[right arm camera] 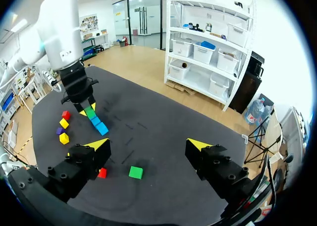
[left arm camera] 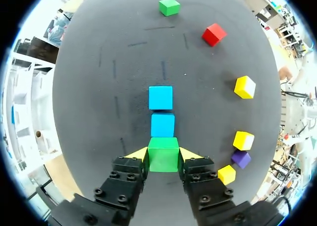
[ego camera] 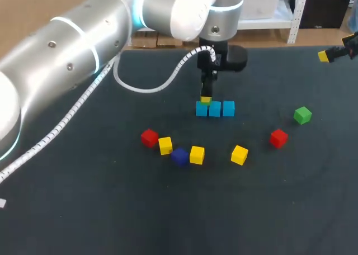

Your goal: Place the blue cubes, place green cubes on the blue cubes, place the yellow cubes on the green cubes, then place the red cubes on the yellow cubes, and place purple cube on the red cubes.

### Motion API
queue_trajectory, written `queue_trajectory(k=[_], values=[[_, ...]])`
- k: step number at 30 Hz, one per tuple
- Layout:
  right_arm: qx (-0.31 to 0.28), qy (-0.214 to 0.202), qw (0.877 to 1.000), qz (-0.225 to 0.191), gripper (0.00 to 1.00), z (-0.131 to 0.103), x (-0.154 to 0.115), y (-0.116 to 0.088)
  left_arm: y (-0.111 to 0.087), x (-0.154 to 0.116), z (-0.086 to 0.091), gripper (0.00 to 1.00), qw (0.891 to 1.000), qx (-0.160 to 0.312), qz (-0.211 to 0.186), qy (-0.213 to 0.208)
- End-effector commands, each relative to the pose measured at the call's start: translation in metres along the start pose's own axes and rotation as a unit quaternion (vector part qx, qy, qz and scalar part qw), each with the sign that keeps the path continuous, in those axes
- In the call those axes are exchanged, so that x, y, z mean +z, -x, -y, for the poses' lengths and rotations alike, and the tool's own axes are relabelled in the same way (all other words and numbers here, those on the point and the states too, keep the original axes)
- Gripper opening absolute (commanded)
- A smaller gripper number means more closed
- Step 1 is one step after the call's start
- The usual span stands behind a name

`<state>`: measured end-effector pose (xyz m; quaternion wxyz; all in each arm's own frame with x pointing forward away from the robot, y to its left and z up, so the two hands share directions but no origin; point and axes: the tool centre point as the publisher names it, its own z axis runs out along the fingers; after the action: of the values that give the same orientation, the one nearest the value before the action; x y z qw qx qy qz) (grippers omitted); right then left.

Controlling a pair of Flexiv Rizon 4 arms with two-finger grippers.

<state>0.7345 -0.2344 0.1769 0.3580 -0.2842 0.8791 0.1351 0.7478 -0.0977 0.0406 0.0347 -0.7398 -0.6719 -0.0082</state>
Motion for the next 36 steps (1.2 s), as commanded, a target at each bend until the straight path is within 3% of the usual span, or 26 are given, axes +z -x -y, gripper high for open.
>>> queue_trajectory(k=[1, 25, 28, 36], values=[[0.000, 0.003, 1.000, 0.000, 1.00, 0.0012, -0.0007, -0.0001, 0.0033, 0.0019, -0.0072, 0.00, 1.000, 0.000, -0.003, -0.008], [0.000, 0.003, 1.000, 0.000, 1.00, 0.0012, -0.0007, -0.0001, 0.0032, 0.0110, -0.0097, 0.00, 1.000, -0.010, -0.014, -0.015], [0.000, 0.003, 1.000, 0.000, 1.00, 0.0012, -0.0007, -0.0001, 0.0030, 0.0106, -0.0092, 0.27, 1.000, -0.010, -0.014, -0.014], [0.000, 0.003, 1.000, 0.000, 1.00, 0.0012, -0.0007, -0.0001, 0.0025, 0.0085, -0.0069, 0.53, 1.000, -0.007, -0.010, -0.016]])
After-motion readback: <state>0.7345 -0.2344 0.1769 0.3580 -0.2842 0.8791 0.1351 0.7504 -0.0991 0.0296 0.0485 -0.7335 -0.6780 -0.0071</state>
